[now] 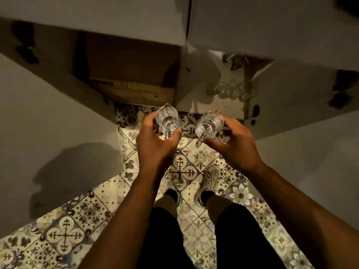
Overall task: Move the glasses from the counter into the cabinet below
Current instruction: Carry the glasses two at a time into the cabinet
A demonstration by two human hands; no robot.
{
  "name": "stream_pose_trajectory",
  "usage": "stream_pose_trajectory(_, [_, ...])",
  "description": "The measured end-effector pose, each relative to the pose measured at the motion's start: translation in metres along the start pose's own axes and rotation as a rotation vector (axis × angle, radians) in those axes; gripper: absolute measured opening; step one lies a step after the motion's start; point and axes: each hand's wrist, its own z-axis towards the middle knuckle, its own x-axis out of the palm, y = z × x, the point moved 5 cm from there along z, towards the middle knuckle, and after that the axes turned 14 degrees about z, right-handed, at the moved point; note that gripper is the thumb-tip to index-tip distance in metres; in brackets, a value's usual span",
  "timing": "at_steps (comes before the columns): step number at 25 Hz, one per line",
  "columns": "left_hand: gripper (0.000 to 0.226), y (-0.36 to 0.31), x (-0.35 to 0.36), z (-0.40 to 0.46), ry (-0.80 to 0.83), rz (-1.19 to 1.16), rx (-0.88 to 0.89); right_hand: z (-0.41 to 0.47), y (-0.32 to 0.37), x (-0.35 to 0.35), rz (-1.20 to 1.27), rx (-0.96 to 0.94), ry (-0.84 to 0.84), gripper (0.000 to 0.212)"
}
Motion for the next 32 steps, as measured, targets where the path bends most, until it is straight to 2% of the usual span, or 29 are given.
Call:
stream_pose_trajectory(4, [0.051, 0.062, 0.074, 0.026, -0.032, -0.053, -0.001, 0.027, -0.097, 0.026, 0.022, -0.009, 0.031, 0.06])
stream_pose_trajectory(7, [0.047, 0.101, 0.13, 0.051, -0.054, -0.041, -0.016, 0.049, -0.169, 0.04, 0.005, 0.008, -0.006, 0.057])
stream_pose_trajectory(9, [0.047, 0.131, 0.192, 0.075, -0.051, -0.067, -0.002, 0.072, -0.237, 0.048, 0.032, 0.052, -0.013, 0.05])
stream_pose_trajectory(12, [0.042, 0.143, 0.213, 0.099, -0.097, -0.04, 0.029, 0.091, -0.263, 0.054, 0.055, 0.071, -0.032, 0.04])
stream_pose_trajectory(17, [0.043, 0.184, 0.307, 0.166, -0.104, -0.044, 0.089, 0.152, -0.371, 0.064, 0.062, 0.076, -0.116, 0.062])
stream_pose_trajectory(20, [0.045, 0.193, 0.338, 0.199, -0.158, -0.086, 0.198, 0.186, -0.41, 0.075, 0.043, -0.032, -0.201, 0.061])
stream_pose_trajectory(24, [0.042, 0.204, 0.373, 0.242, -0.257, -0.059, 0.317, 0.225, -0.452, 0.09, 0.083, -0.109, -0.223, 0.061])
stream_pose_trajectory(27, [0.05, 0.214, 0.399, 0.275, -0.286, -0.095, 0.31, 0.26, -0.476, 0.098, 0.094, -0.157, -0.235, 0.064])
stream_pose_trajectory(32, [0.042, 0.219, 0.427, 0.323, -0.299, -0.077, 0.316, 0.304, -0.498, 0.108, 0.094, -0.25, -0.231, 0.064])
